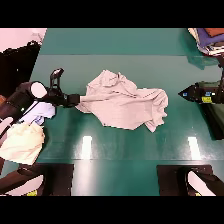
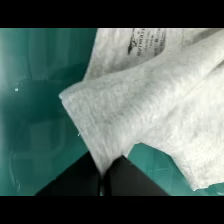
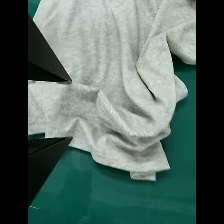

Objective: Fold the shirts.

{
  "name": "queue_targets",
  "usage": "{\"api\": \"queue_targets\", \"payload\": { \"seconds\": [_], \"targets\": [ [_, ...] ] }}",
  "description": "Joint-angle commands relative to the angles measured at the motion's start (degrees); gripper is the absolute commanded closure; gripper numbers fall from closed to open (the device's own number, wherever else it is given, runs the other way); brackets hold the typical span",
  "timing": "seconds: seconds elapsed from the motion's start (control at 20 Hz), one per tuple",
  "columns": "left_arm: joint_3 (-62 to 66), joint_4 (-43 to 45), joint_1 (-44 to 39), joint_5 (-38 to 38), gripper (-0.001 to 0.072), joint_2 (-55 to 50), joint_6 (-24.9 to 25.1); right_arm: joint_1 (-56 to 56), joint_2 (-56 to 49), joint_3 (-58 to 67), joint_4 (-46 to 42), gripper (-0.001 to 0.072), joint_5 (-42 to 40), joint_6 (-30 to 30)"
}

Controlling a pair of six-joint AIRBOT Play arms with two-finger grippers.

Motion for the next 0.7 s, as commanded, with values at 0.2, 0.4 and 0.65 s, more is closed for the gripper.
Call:
{"api": "queue_targets", "payload": {
  "seconds": [0.2,0.4,0.65],
  "targets": [
    [1.0,-0.9,2.3,-1.3,0.0684,0.0,3.5,0.0,0.0,0.0,0.0,0.0327,2.6,0.0],
    [1.0,-1.1,2.3,-3.7,0.0684,0.0,5.0,-2.0,0.0,-7.1,-1.5,0.0323,12.1,0.0],
    [1.0,-1.7,2.3,-2.7,0.0684,0.0,4.9,0.4,-0.1,-23.6,6.5,0.0139,9.7,0.0]
  ]
}}
